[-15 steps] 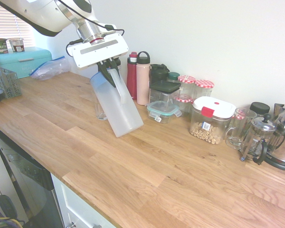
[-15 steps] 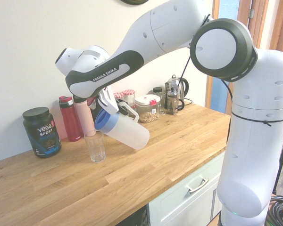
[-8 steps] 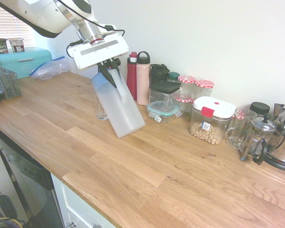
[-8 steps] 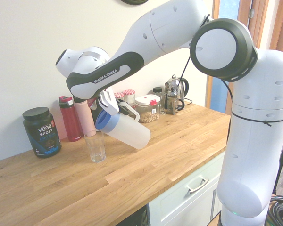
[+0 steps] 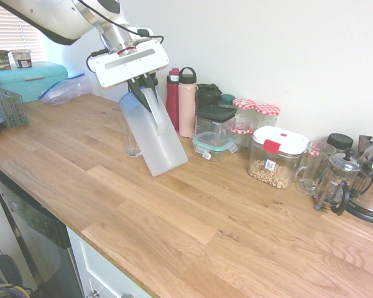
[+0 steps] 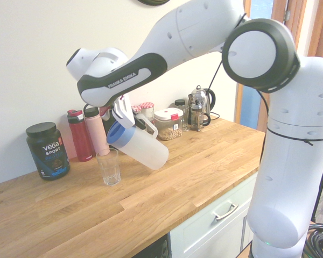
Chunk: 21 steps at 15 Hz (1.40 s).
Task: Pour me some water
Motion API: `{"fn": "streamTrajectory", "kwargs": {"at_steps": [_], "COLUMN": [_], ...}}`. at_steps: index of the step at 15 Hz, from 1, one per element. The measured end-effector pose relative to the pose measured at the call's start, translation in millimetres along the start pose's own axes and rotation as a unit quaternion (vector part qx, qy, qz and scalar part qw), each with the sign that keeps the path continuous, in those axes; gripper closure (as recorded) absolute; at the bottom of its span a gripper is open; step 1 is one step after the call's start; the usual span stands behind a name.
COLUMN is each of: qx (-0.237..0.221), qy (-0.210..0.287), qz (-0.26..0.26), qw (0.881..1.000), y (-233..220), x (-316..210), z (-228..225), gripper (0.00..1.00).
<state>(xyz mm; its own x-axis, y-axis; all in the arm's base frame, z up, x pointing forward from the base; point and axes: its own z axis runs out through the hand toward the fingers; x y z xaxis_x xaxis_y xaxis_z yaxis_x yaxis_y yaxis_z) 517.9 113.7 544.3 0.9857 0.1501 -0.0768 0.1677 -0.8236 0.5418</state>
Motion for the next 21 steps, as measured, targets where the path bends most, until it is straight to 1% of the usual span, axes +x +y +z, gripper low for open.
{"fn": "streamTrajectory", "kwargs": {"at_steps": [2,3,5,7,9,11,12,14,17,18,19,21], "qx": [0.042,0.066,0.119,0.169,0.216,0.251,0.261,0.263,0.257,0.253,0.252,0.251], "qy": [0.013,0.017,0.026,0.028,0.034,0.042,0.044,0.047,0.039,0.036,0.034,0.029], "qz": [0.045,0.071,0.119,0.167,0.215,0.263,0.285,0.331,0.417,0.438,0.449,0.461], "qw": [0.998,0.995,0.985,0.971,0.952,0.931,0.921,0.905,0.871,0.862,0.857,0.851], "y": [48,73,120,163,198,223,235,253,246,241,236,227], "x": [-14,-22,-39,-60,-81,-97,-106,-123,-127,-126,-127,-130], "z": [-5,-3,12,34,59,80,92,114,146,154,163,178], "gripper": [1.0,1.0,1.0,1.0,1.0,1.0,1.0,1.0,1.0,1.0,1.0,1.0]}}
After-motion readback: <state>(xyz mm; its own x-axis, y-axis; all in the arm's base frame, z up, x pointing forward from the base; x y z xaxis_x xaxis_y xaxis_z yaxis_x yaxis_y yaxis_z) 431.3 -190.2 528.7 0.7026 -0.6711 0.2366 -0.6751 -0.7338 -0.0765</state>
